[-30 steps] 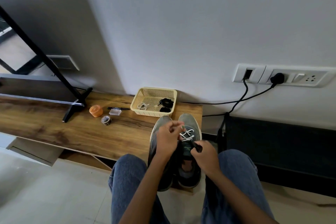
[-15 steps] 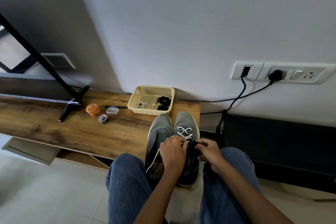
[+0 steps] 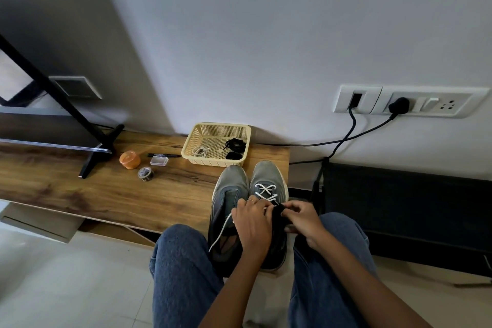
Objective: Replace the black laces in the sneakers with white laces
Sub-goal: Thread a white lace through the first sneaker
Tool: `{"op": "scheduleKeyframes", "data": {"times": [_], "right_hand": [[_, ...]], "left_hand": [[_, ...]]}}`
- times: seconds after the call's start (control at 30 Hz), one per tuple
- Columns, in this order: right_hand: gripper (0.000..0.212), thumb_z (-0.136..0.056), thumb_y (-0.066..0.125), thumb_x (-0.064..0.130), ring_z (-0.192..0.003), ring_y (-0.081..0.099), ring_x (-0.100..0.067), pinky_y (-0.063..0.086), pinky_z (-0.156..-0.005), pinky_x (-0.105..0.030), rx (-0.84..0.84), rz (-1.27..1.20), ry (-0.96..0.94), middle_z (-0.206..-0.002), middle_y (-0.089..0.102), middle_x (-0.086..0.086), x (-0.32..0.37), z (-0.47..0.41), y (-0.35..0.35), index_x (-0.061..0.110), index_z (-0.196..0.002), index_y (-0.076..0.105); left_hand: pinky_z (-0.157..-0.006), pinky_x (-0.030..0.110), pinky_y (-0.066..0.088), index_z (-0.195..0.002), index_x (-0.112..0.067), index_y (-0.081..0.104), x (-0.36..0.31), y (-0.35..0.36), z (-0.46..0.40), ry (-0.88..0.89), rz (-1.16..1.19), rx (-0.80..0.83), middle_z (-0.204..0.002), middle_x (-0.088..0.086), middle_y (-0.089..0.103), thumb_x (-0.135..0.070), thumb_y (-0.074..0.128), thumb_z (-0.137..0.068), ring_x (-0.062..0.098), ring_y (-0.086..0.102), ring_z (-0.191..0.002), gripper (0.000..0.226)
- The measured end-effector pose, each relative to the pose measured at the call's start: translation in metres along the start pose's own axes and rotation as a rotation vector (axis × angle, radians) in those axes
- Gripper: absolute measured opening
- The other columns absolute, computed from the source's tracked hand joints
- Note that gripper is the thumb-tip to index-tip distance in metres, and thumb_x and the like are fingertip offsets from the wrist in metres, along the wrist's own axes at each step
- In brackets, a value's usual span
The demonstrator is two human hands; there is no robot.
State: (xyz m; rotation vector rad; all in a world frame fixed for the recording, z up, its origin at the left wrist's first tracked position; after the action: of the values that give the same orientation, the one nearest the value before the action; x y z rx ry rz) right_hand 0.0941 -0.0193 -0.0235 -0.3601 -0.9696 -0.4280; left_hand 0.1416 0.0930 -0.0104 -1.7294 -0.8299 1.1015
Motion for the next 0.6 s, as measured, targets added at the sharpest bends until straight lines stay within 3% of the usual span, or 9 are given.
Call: {"op": "scheduleKeyframes", "data": {"times": [0.4, 0.5, 0.6], "right_hand": [[0.007, -0.092, 0.059, 0.014, -0.081, 0.064, -0.015, 0.058, -0.061, -0.027, 0.065, 0.055, -0.051, -0.087, 0.064, -0.004, 0.0001, -0.0002, -0.0012, 0.015, -0.092, 0.066], [0.02, -0.098, 0.051, 0.02, -0.07, 0.062, -0.016, 0.058, -0.06, -0.03, 0.062, -0.03, -0.027, -0.08, 0.061, -0.007, 0.0004, -0.0019, -0.0056, 0.011, -0.091, 0.068], [0.015, -0.096, 0.053, 0.012, -0.06, 0.059, -0.012, 0.055, -0.057, -0.026, 0.036, 0.051, -0.065, -0.074, 0.061, -0.005, 0.0026, -0.0065, -0.0043, 0.011, -0.091, 0.067]], "left_hand": [[-0.065, 0.031, 0.026, -0.073, -0.03, 0.072, 0.001, 0.0084, -0.0015, -0.008, -0.009, 0.004, -0.072, -0.011, 0.064, -0.03, 0.08, -0.074, 0.017, 0.049, -0.073, 0.008], [-0.067, 0.032, 0.027, -0.073, -0.03, 0.072, 0.0001, 0.0079, -0.0016, -0.003, 0.004, 0.002, -0.073, -0.011, 0.065, -0.027, 0.079, -0.075, 0.017, 0.049, -0.074, 0.008], [-0.067, 0.033, 0.027, -0.072, -0.031, 0.071, 0.0, 0.0083, 0.0002, 0.009, -0.017, -0.001, -0.072, -0.012, 0.063, -0.026, 0.079, -0.075, 0.016, 0.048, -0.073, 0.009]]}}
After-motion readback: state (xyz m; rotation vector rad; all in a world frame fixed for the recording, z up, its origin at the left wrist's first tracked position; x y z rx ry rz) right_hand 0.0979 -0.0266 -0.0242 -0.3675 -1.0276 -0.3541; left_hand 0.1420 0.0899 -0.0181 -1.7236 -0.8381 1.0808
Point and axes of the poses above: each hand's wrist, its own z-axis away from the middle knuckle, its own y-axis out of the palm, x = y × z, the point moved 2 cm from there along -z, towards the middle knuckle
